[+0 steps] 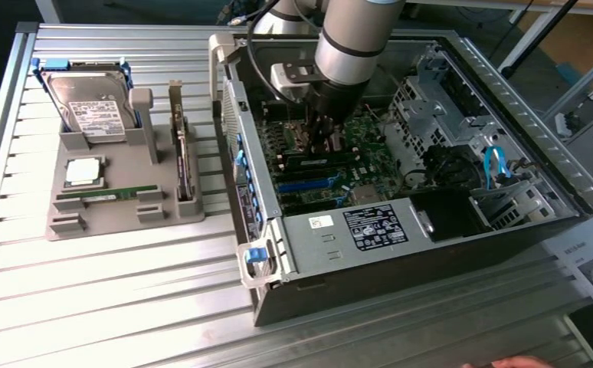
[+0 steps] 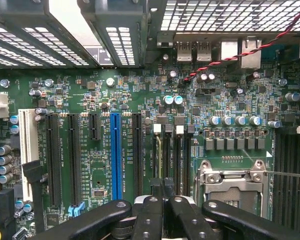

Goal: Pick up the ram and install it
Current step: 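Press down the ram until it locks into place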

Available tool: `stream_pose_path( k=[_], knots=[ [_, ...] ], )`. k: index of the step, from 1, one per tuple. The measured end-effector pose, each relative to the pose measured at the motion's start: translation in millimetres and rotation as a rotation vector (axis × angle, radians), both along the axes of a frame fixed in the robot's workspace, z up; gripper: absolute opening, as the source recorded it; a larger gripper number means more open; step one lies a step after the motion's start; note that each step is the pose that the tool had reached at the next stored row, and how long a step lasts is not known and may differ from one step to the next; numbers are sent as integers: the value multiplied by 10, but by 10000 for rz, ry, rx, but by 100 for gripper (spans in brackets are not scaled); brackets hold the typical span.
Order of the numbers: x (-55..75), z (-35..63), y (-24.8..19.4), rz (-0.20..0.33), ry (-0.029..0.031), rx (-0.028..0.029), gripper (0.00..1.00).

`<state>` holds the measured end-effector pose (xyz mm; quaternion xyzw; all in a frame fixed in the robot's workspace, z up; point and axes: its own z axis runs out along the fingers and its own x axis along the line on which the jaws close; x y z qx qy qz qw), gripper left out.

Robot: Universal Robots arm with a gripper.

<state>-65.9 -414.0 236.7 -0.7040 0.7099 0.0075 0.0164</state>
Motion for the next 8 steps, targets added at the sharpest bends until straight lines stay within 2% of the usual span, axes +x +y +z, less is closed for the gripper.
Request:
stream_pose_path(
  k=[8],
  knots=[
    [0,-39,-2,0,2,-4,10]
  ],
)
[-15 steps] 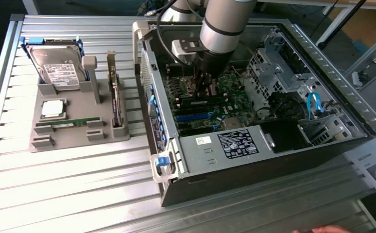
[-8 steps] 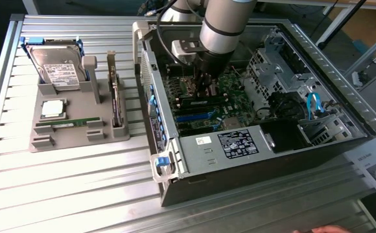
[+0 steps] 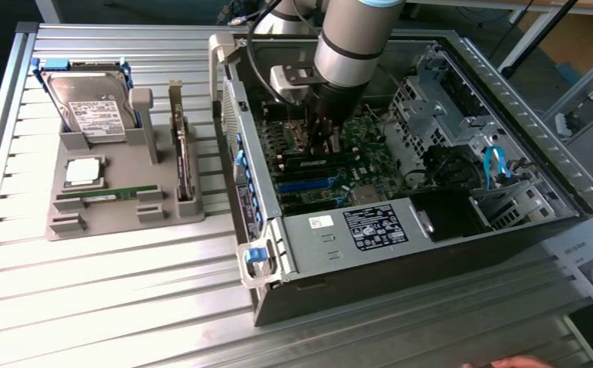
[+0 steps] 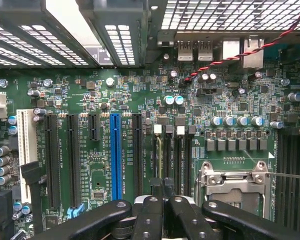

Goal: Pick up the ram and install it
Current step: 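Press down the ram until it locks into place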

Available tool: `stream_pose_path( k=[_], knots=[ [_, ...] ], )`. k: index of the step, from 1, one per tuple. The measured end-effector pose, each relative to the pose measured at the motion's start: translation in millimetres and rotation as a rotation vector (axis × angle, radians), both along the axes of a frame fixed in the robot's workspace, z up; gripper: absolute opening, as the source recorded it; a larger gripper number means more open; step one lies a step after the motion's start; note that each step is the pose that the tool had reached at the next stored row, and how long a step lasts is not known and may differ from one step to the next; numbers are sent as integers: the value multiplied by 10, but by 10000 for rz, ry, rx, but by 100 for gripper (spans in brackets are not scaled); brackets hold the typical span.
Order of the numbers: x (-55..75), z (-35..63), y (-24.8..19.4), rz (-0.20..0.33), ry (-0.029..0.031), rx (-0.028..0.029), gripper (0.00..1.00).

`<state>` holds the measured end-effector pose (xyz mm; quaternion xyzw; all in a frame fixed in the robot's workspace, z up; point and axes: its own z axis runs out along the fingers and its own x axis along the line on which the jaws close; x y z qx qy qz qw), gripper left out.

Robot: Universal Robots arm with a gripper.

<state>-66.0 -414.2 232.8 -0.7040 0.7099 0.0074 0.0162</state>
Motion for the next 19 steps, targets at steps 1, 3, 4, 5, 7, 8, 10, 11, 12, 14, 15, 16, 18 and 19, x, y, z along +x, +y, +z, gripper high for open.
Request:
stream_pose_path(
  k=[1,3,4,5,7,8,10,11,12,14,15,16,18,19],
  knots=[
    [0,0,0,0,0,0,10],
    [0,-1,1,0,-1,2,10],
    [0,-2,1,0,-1,2,10],
    [0,-1,1,0,-1,2,10],
    [0,-4,0,-1,-1,2,10],
    [0,-6,-1,0,-1,1,10],
    [0,-10,-3,0,-2,2,10],
    [0,-13,-3,0,-2,2,10],
    [0,-15,-4,0,-1,1,10],
    [0,-20,-6,0,-1,2,10],
    [0,-22,-7,0,-1,2,10],
    [0,-24,-8,0,-1,4,10],
    [0,-27,-9,-1,-1,5,10],
    [0,-27,-10,0,-1,5,10]
  ],
)
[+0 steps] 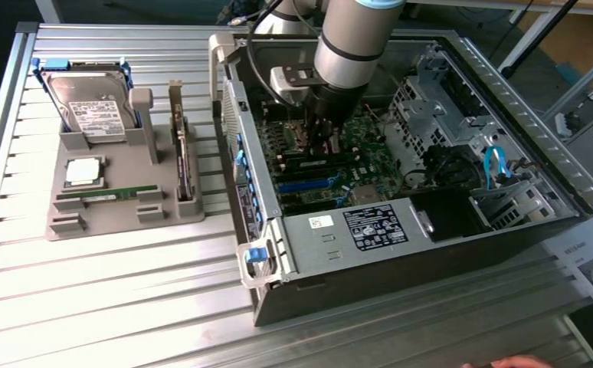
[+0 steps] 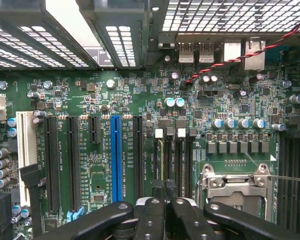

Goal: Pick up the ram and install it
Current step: 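Press down the ram until it locks into place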

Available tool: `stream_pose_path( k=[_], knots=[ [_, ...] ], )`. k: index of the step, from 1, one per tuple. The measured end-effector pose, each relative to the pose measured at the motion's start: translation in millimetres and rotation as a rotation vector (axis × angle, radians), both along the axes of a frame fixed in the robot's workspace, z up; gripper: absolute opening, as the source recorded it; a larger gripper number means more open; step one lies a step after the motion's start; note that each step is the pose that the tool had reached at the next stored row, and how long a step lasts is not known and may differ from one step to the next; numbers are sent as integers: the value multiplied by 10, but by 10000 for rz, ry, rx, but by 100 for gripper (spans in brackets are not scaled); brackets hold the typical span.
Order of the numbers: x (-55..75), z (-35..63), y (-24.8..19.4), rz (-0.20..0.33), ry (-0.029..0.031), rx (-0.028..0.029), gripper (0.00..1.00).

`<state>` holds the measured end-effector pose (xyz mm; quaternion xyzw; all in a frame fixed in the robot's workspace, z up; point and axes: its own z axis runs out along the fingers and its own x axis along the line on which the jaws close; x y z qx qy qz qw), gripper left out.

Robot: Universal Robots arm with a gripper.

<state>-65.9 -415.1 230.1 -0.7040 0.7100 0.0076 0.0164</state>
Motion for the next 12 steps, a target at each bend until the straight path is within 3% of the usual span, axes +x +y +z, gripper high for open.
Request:
stream_pose_path(
  k=[12],
  knots=[
    [0,-2,-1,0,0,-1,10]
  ],
)
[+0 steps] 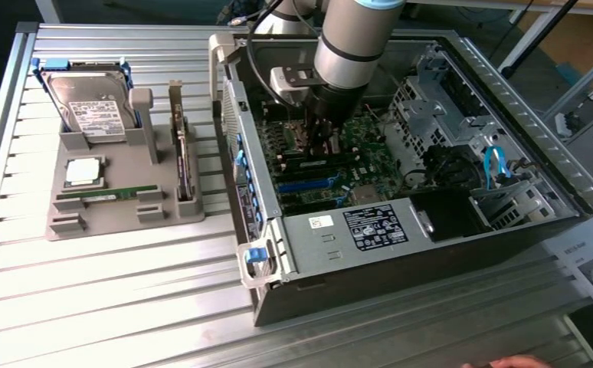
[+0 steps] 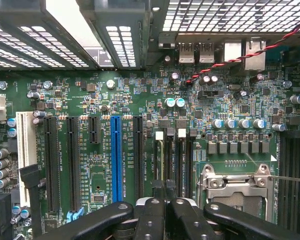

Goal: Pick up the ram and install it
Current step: 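Press down the ram until it locks into place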

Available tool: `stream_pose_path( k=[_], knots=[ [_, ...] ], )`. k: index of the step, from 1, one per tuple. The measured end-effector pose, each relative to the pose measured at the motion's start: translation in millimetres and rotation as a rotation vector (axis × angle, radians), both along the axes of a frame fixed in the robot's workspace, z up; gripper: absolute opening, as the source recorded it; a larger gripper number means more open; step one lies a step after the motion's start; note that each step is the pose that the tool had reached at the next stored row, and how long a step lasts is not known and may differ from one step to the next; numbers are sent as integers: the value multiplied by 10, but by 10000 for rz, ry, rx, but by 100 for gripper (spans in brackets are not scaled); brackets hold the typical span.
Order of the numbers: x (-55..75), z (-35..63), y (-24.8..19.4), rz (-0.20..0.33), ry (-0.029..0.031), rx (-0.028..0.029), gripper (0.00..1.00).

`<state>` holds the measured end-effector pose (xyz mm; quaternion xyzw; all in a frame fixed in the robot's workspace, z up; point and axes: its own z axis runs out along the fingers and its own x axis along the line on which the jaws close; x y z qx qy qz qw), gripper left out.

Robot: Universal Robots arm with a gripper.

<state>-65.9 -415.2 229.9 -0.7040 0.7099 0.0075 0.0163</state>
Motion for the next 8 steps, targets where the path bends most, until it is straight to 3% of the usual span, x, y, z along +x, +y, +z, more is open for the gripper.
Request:
stream_pose_path(
  k=[8],
  knots=[
    [0,-3,0,-1,0,0,10]
  ],
)
